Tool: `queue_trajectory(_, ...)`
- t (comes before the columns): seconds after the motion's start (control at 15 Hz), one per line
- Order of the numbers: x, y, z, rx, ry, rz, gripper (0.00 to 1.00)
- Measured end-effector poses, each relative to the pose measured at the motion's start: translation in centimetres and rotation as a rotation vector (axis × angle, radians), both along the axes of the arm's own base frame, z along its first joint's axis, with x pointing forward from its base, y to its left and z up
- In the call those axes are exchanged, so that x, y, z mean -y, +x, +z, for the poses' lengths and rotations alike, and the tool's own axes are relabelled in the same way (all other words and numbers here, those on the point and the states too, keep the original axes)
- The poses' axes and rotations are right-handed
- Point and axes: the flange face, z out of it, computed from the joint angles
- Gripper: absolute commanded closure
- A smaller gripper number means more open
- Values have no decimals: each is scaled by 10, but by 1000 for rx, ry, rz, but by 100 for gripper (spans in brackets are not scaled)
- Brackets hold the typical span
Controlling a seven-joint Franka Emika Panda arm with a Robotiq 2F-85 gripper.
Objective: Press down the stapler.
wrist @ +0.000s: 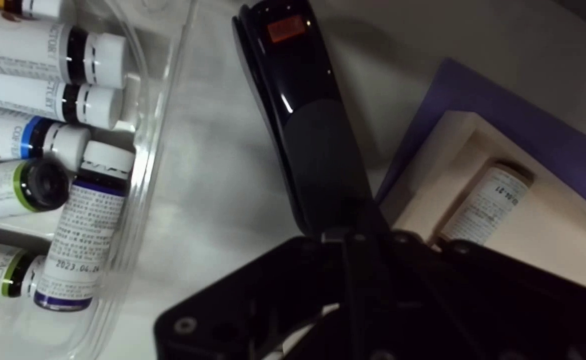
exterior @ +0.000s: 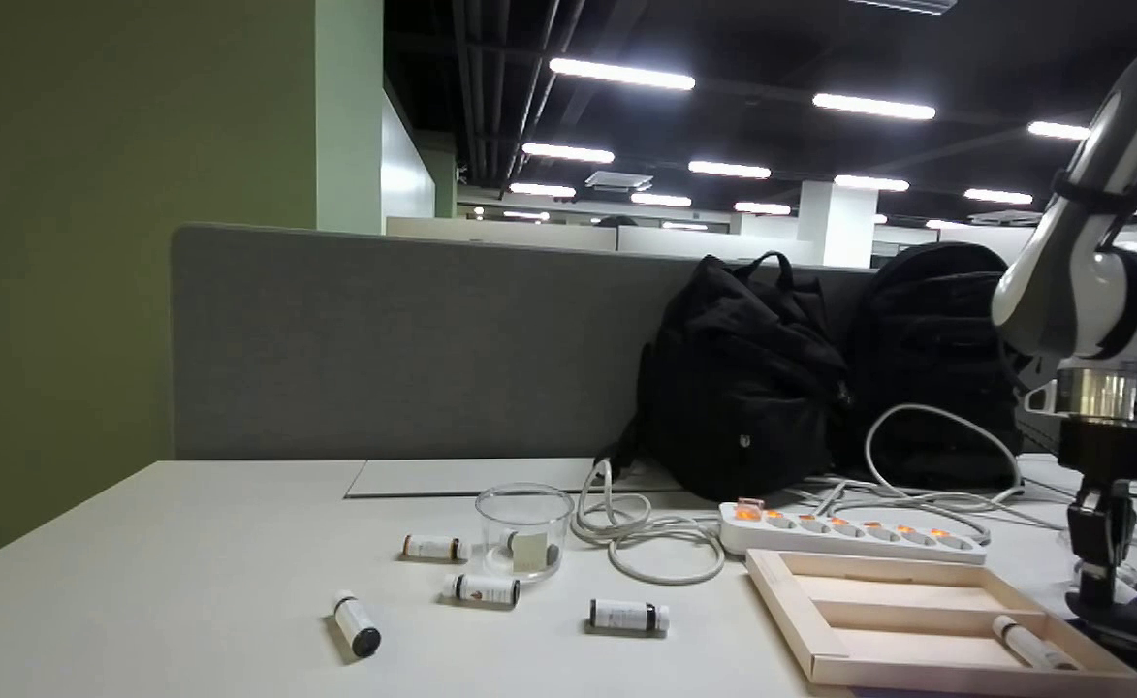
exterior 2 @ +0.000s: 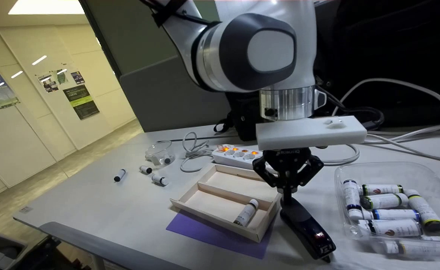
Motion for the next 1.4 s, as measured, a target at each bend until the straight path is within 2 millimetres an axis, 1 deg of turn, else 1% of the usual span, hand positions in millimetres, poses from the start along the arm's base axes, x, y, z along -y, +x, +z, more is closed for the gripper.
queue_trajectory(0.33, 5, 7, -12, -48, 22, 0, 100)
queue_trajectory(0.93, 7, 14, -13, -90, 28, 5, 100)
queue_trajectory(1.07, 10, 16, -7, -85, 27, 1, 100)
queue_trajectory(1.13, 13, 18, 0, -78, 24, -3, 100)
queue_trajectory(1.27, 17, 25, 23, -52, 20, -15, 100)
queue_trajectory(1.33, 19, 28, 37, -41, 21, -19, 89)
queue_trajectory(1.4, 20, 31, 50, -34, 23, -22, 74)
